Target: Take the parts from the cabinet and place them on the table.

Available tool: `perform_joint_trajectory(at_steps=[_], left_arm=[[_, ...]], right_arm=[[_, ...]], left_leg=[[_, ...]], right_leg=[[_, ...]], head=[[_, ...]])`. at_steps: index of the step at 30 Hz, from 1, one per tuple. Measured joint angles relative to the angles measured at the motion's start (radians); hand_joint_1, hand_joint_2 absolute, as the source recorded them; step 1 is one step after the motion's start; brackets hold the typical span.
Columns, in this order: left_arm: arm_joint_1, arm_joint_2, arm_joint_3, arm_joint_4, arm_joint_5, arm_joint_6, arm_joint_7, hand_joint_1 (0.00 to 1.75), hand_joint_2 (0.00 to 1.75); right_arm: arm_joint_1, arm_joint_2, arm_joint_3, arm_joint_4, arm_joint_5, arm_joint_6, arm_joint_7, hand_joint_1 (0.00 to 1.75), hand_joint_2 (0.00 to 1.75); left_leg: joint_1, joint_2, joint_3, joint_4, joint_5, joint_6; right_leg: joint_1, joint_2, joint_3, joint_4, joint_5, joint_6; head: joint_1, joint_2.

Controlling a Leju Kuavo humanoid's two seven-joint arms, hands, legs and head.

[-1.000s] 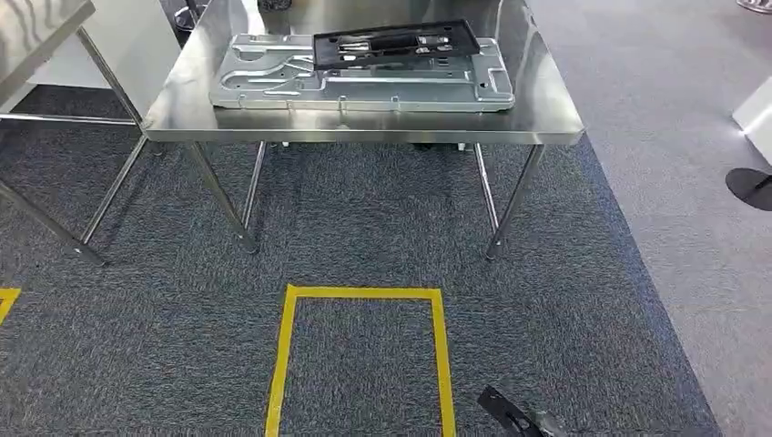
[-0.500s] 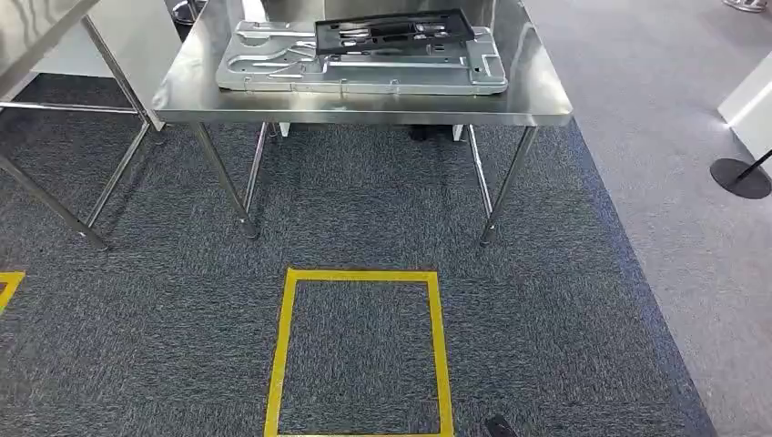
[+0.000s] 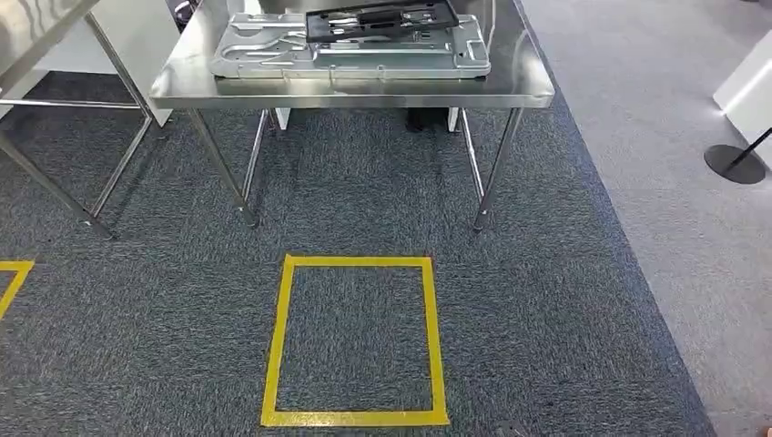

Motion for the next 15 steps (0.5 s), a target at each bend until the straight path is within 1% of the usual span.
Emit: perform_joint_trajectory(at_steps=[1,2,3,4,5,6,7,8,9,10,11,12,13,14,15], left_arm=[[-0.001,0.0,0.0,0.0,0.0,0.0,0.0,0.0,0.0],[0.0,0.0,0.0,0.0,0.0,0.0,-0.001,0.0,0.0],[0.0,0.0,0.0,0.0,0.0,0.004,-0.001,0.0,0.0],[0.002,0.0,0.0,0.0,0.0,0.007,-0.003,0.0,0.0],[0.001,0.0,0.0,0.0,0.0,0.009,-0.009,0.0,0.0],[-0.001,0.0,0.0,0.0,0.0,0.01,-0.014,0.0,0.0],[-0.003,0.0,0.0,0.0,0.0,0.012,-0.018,0.0,0.0],[-0.002,0.0,0.0,0.0,0.0,0.016,-0.02,0.0,0.0],[-0.001,0.0,0.0,0.0,-0.002,0.019,-0.021,0.0,0.0],[0.0,0.0,0.0,0.0,-0.006,0.021,-0.021,0.0,0.0],[0.001,0.0,0.0,0.0,-0.006,0.021,-0.021,0.0,0.0],[0.0,0.0,0.0,0.0,-0.007,0.022,-0.021,0.0,0.0],[0.0,0.0,0.0,0.0,-0.007,0.023,-0.021,0.0,1.75],[0.0,0.0,0.0,0.0,-0.007,0.024,-0.021,0.0,1.75],[-0.001,0.0,0.0,0.0,-0.008,0.024,-0.022,0.0,1.75]], right_arm=[[0.0,0.001,-0.004,0.0,0.0,-0.002,-0.001,0.0,1.75],[0.001,0.001,-0.007,0.001,0.0,-0.002,-0.003,0.0,1.75],[0.001,0.003,-0.01,0.002,0.0,0.001,-0.005,0.0,0.0],[0.002,0.003,-0.013,0.002,-0.003,0.003,-0.011,0.0,0.0],[0.003,0.003,-0.018,0.002,-0.005,0.006,-0.022,0.0,1.75],[0.003,0.005,-0.021,0.003,-0.005,0.01,-0.031,0.0,1.75],[0.003,0.006,-0.021,0.003,-0.002,0.013,-0.038,0.0,1.75],[0.003,0.006,-0.021,0.004,0.003,0.013,-0.042,0.0,1.75],[0.003,0.006,-0.021,0.005,0.009,0.013,-0.045,0.0,1.75],[0.003,0.006,-0.021,0.006,0.014,0.013,-0.045,0.0,1.75],[0.003,0.006,-0.021,0.006,0.017,0.013,-0.047,0.0,1.75],[0.002,0.006,-0.021,0.006,0.021,0.014,-0.049,0.0,1.75],[0.001,0.006,-0.021,0.006,0.023,0.014,-0.052,0.0,1.75],[-0.001,0.006,-0.021,0.006,0.024,0.014,-0.054,0.0,1.75],[-0.003,0.007,-0.021,0.006,0.026,0.015,-0.056,0.0,1.75]], left_leg=[[0.0,-0.001,-0.012,0.002,-0.002,0.002],[0.0,-0.001,-0.016,0.003,0.0,0.006],[-0.003,-0.001,-0.018,0.002,0.004,0.013],[0.004,0.002,-0.02,-0.009,0.017,0.023],[0.005,0.005,-0.026,-0.009,0.025,0.028],[0.006,0.006,-0.035,-0.009,0.031,0.034],[0.005,0.007,-0.043,-0.009,0.037,0.035],[0.005,0.007,-0.051,-0.008,0.043,0.035],[0.004,0.008,-0.058,-0.007,0.048,0.034],[0.005,0.007,-0.066,-0.004,0.053,0.032],[0.006,0.007,-0.07,-0.002,0.056,0.03],[0.006,0.007,-0.074,0.001,0.058,0.028],[0.007,0.007,-0.075,0.004,0.059,0.026],[0.007,0.007,-0.076,0.006,0.06,0.023],[-0.001,0.007,-0.081,0.011,0.06,0.015]], right_leg=[[0.0,-0.001,-0.002,0.001,0.008,0.008],[0.0,0.0,-0.003,0.0,0.013,0.014],[-0.002,0.0,-0.004,-0.003,0.019,0.019],[-0.003,0.001,-0.005,-0.001,0.021,0.025],[-0.007,0.004,-0.016,0.021,-0.006,0.032],[-0.009,0.004,-0.039,0.078,-0.055,0.039],[-0.013,0.004,-0.069,0.154,-0.103,0.045],[-0.015,0.004,-0.097,0.232,-0.142,0.05],[-0.017,0.004,-0.115,0.289,-0.165,0.054],[-0.02,0.004,-0.11,0.3,-0.161,0.057],[-0.022,0.004,-0.08,0.262,-0.138,0.058],[-0.023,0.004,-0.028,0.183,-0.102,0.057],[-0.025,0.003,0.03,0.089,-0.066,0.054],[-0.025,0.003,0.079,0.009,-0.048,0.049],[-0.016,0.003,0.087,-0.019,-0.06,0.04]], head=[[0.0,0.0],[0.0,0.0],[0.0,0.0],[0.0,0.0],[0.0,0.0],[0.0,0.0],[0.0,0.0],[0.0,0.0],[0.0,0.0],[0.0,0.0],[0.0,0.0],[0.0,0.0],[0.0,0.0],[0.0,0.0],[0.0,0.0]])
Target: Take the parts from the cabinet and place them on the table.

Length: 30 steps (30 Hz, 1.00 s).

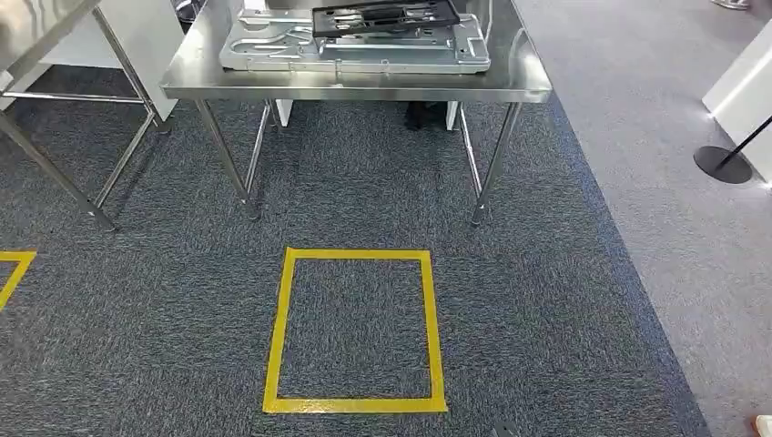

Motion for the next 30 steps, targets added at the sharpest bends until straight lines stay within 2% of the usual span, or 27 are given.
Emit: perform_joint_trajectory(at_steps=[3,4,5,6,8,9,10,11,12,13,14,15,18,20,21,22,23,24,25,26,27,29,30], left_arm=[[0.0,0.0,0.0,0.0,-0.002,0.0,-0.001,0.0,1.75],[0.0,0.0,0.0,0.0,-0.002,0.001,-0.002,0.0,1.75],[0.001,0.001,0.0,0.0,-0.001,0.002,-0.003,0.0,1.75],[0.002,0.001,0.0,0.0,-0.001,0.003,-0.008,0.0,1.75],[0.006,0.001,0.0,0.0,-0.002,0.014,-0.014,0.0,1.75],[0.01,0.001,0.0,0.0,-0.007,0.023,-0.014,0.0,1.75],[0.014,0.001,0.0,0.0,-0.01,0.029,-0.013,0.0,1.75],[0.017,0.001,0.0,0.0,-0.011,0.034,-0.013,0.0,1.75],[0.018,0.001,0.0,0.0,-0.011,0.037,-0.013,0.0,1.75],[0.018,0.002,0.0,0.0,-0.011,0.038,-0.013,0.0,1.75],[0.017,0.002,0.0,0.0,-0.011,0.039,-0.013,0.0,1.75],[0.015,0.002,0.0,0.0,-0.011,0.039,-0.013,0.0,1.75],[0.017,0.003,-0.001,0.0,-0.012,0.039,-0.013,0.0,1.75],[0.017,0.002,-0.001,0.0,-0.012,0.042,-0.013,0.0,1.75],[0.016,0.002,-0.001,0.0,-0.013,0.047,-0.012,0.0,1.75],[0.015,0.002,-0.001,0.0,-0.013,0.056,-0.011,0.0,1.75],[0.016,0.002,-0.001,0.0,-0.013,0.062,-0.01,0.0,1.75],[0.017,0.002,-0.001,0.0,-0.013,0.069,-0.01,0.0,1.75],[0.018,0.002,-0.001,0.0,-0.014,0.075,-0.01,0.0,1.75],[0.019,0.003,-0.001,0.0,-0.014,0.082,-0.008,0.0,1.75],[0.018,0.003,-0.001,0.0,-0.014,0.082,-0.006,0.0,1.75],[0.015,0.004,-0.007,-0.002,-0.014,0.074,0.001,0.0,1.75],[0.016,0.005,-0.02,-0.008,-0.001,0.07,0.004,0.0,1.75]], right_arm=[[0.003,0.0,0.0,0.0,0.004,0.008,-0.005,0.0,1.75],[0.002,0.0,0.0,0.0,0.004,0.016,-0.011,0.0,0.0],[0.001,0.003,0.0,0.0,0.004,0.024,-0.016,0.0,0.0],[0.0,0.003,0.001,0.0,0.007,0.035,-0.022,0.0,1.75],[-0.001,0.004,0.004,0.0,0.024,0.051,-0.02,0.0,1.75],[-0.001,0.004,0.006,0.001,0.032,0.053,-0.011,0.0,1.75],[0.0,0.005,0.009,0.001,0.039,0.052,-0.004,0.0,1.75],[0.001,0.006,0.011,0.002,0.042,0.05,0.001,0.0,1.75],[0.0,0.007,0.013,0.002,0.043,0.049,0.002,0.0,1.75],[-0.001,0.009,0.015,0.002,0.044,0.049,0.002,0.0,1.75],[-0.002,0.01,0.017,0.002,0.045,0.049,0.002,0.0,1.75],[-0.002,0.01,0.019,0.002,0.045,0.049,0.002,0.0,1.75],[-0.004,0.01,0.02,0.002,0.045,0.048,0.002,0.0,1.75],[-0.003,0.01,0.021,0.002,0.048,0.048,0.005,0.0,1.75],[-0.004,0.01,0.021,0.002,0.051,0.046,0.01,0.0,1.75],[-0.004,0.012,0.024,0.002,0.06,0.043,0.012,0.0,1.75],[-0.004,0.012,0.028,0.002,0.069,0.038,0.014,0.0,0.0],[-0.003,0.013,0.034,0.002,0.08,0.03,0.019,0.0,1.75],[-0.002,0.014,0.039,0.002,0.089,0.019,0.023,0.0,1.75],[-0.002,0.017,0.044,0.002,0.099,0.008,0.027,0.0,1.75],[-0.003,0.019,0.048,0.002,0.103,0.005,0.031,0.0,1.75],[-0.001,0.022,0.058,0.002,0.105,0.026,0.031,0.0,1.75],[0.006,0.022,0.065,0.003,0.1,0.035,0.03,0.0,1.75]], left_leg=[[0.005,0.0,-0.004,-0.006,0.01,-0.016],[0.002,0.0,-0.004,-0.006,0.009,-0.023],[0.007,-0.003,-0.011,0.01,-0.006,-0.027],[0.007,-0.004,-0.032,0.056,-0.041,-0.029],[0.009,-0.004,-0.109,0.226,-0.127,-0.033],[0.009,-0.004,-0.143,0.3,-0.151,-0.035],[0.009,-0.004,-0.154,0.327,-0.149,-0.035],[0.009,-0.004,-0.14,0.3,-0.123,-0.034],[0.009,-0.004,-0.108,0.239,-0.086,-0.032],[0.009,-0.004,-0.055,0.136,-0.035,-0.029],[0.009,-0.004,-0.008,0.043,0.001,-0.025],[0.004,-0.005,0.005,0.008,-0.018,-0.021],[0.0,-0.006,-0.004,0.011,-0.009,-0.006],[0.008,-0.004,-0.001,0.001,0.002,0.01],[0.009,-0.004,-0.005,0.0,0.005,0.014],[0.009,-0.004,-0.008,0.0,0.007,0.018],[0.008,-0.003,-0.012,0.001,0.008,0.019],[0.007,-0.002,-0.015,0.001,0.008,0.019],[0.007,-0.002,-0.016,0.002,0.009,0.018],[0.007,-0.003,-0.016,0.002,0.01,0.018],[0.007,-0.003,-0.015,0.002,0.01,0.017],[0.006,-0.003,-0.011,0.002,0.01,0.014],[0.006,-0.004,-0.013,0.003,0.011,0.01]], right_leg=[[0.006,0.001,-0.01,0.005,0.006,-0.02],[0.0,0.001,-0.009,-0.005,0.012,-0.031],[-0.003,-0.003,-0.007,-0.012,0.018,-0.037],[-0.003,-0.002,-0.009,-0.013,0.02,-0.045],[0.002,-0.002,-0.015,-0.013,0.023,-0.049],[0.004,-0.002,-0.018,-0.011,0.023,-0.049],[0.005,-0.002,-0.019,-0.009,0.023,-0.05],[0.005,-0.002,-0.02,-0.006,0.023,-0.049],[0.005,-0.001,-0.02,-0.004,0.023,-0.049],[0.005,0.0,-0.02,0.001,0.021,-0.047],[0.005,0.001,-0.02,0.006,0.019,-0.043],[0.013,0.001,-0.025,0.013,0.016,-0.036],[0.008,0.001,-0.03,0.011,0.023,-0.022],[0.005,0.002,-0.033,0.022,0.014,-0.009],[0.005,0.002,-0.05,0.058,-0.019,-0.004],[0.002,0.002,-0.082,0.131,-0.064,0.001],[0.0,0.002,-0.121,0.218,-0.106,0.005],[-0.001,0.002,-0.154,0.29,-0.132,0.007],[-0.002,0.002,-0.172,0.329,-0.138,0.009],[-0.002,0.002,-0.165,0.318,-0.119,0.008],[-0.002,0.002,-0.135,0.26,-0.08,0.005],[0.0,0.001,-0.035,0.067,0.009,-0.008],[0.004,0.001,-0.011,0.012,0.006,-0.017]], head=[[0.0,0.0],[0.0,0.0],[0.0,0.0],[0.0,0.0],[0.0,0.0],[0.0,0.0],[0.0,0.0],[0.0,0.0],[0.0,0.0],[0.0,0.0],[0.0,0.0],[0.0,0.0],[0.0,0.0],[0.0,0.0],[0.0,0.0],[0.0,0.0],[0.0,0.0],[0.0,0.0],[0.0,0.0],[0.0,0.0],[0.0,0.0],[0.0,0.0],[0.0,0.0]])
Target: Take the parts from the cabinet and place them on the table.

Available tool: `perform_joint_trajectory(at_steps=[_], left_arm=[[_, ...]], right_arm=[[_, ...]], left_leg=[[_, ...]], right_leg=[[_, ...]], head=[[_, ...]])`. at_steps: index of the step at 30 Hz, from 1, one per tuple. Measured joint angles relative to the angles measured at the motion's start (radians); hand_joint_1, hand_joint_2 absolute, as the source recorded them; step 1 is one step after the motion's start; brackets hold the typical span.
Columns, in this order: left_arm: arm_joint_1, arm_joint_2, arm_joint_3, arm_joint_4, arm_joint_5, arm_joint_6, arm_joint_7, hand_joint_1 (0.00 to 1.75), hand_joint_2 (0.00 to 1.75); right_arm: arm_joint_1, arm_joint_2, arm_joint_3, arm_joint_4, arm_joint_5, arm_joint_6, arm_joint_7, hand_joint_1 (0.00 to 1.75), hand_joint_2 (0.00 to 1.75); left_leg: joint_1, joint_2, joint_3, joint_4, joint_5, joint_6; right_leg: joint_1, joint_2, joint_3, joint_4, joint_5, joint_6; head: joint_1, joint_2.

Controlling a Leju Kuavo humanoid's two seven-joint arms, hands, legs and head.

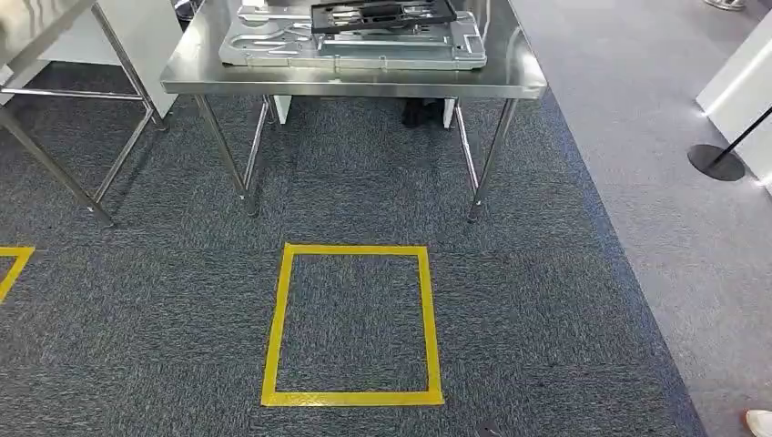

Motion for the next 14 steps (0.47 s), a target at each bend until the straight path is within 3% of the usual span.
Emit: perform_joint_trajectory(at_steps=[4,5,6,7,9,10,11,12,14], left_arm=[[0.011,0.013,-0.065,-0.024,0.102,-0.002,0.006,0.0,1.75],[0.018,0.019,-0.081,-0.031,0.129,-0.001,0.006,0.0,1.75],[0.026,0.024,-0.096,-0.032,0.156,-0.001,0.006,0.0,1.75],[0.035,0.029,-0.113,-0.033,0.183,-0.001,0.006,0.0,0.0],[0.056,0.037,-0.147,-0.034,0.245,-0.001,0.006,0.0,0.0],[0.066,0.042,-0.165,-0.033,0.277,-0.002,0.005,0.0,0.0],[0.075,0.042,-0.181,-0.033,0.303,-0.002,0.005,0.0,0.0],[0.086,0.045,-0.195,-0.033,0.322,-0.002,0.006,0.0,0.0],[0.116,0.05,-0.226,-0.032,0.375,-0.001,0.009,0.0,0.0]], right_arm=[[0.027,0.0,0.034,0.0,-0.042,0.009,0.004,0.0,1.75],[0.036,0.001,0.041,-0.001,-0.056,0.01,0.004,0.0,1.75],[0.038,0.002,0.047,-0.004,-0.064,0.011,0.005,0.0,0.0],[0.038,0.003,0.055,-0.008,-0.073,0.011,0.006,0.0,0.0],[0.048,0.001,0.071,-0.023,-0.096,0.012,0.012,0.0,0.0],[0.051,0.0,0.078,-0.035,-0.107,0.012,0.016,0.0,0.0],[0.052,-0.001,0.085,-0.046,-0.118,0.013,0.02,0.0,0.0],[0.051,-0.001,0.092,-0.058,-0.126,0.013,0.022,0.0,0.0],[0.049,-0.001,0.103,-0.09,-0.146,0.014,0.024,0.0,0.0]], left_leg=[[-0.001,0.0,-0.002,-0.003,0.004,-0.026],[-0.003,-0.001,-0.005,0.002,-0.004,-0.032],[0.0,-0.002,-0.014,0.026,-0.026,-0.036],[0.0,-0.003,-0.039,0.086,-0.067,-0.038],[0.001,-0.003,-0.108,0.246,-0.143,-0.044],[0.002,-0.002,-0.127,0.297,-0.157,-0.047],[0.003,-0.002,-0.123,0.298,-0.146,-0.047],[0.004,-0.002,-0.098,0.256,-0.116,-0.047],[0.007,-0.002,-0.007,0.085,-0.033,-0.044]], right_leg=[[0.01,0.001,-0.004,-0.009,0.004,-0.017],[-0.003,-0.002,0.001,-0.023,0.013,-0.025],[-0.001,-0.003,0.002,-0.027,0.015,-0.03],[-0.001,-0.002,-0.001,-0.027,0.016,-0.035],[0.001,-0.004,-0.002,-0.026,0.015,-0.037],[0.002,-0.007,-0.002,-0.025,0.015,-0.037],[0.002,-0.008,-0.002,-0.024,0.015,-0.037],[0.002,-0.007,-0.002,-0.022,0.015,-0.036],[0.001,-0.002,-0.002,-0.013,0.011,-0.031]], head=[[0.0,0.0],[0.0,0.0],[0.0,0.0],[0.0,0.0],[0.0,0.0],[0.0,0.0],[0.0,0.0],[0.0,0.0],[0.0,0.0]])
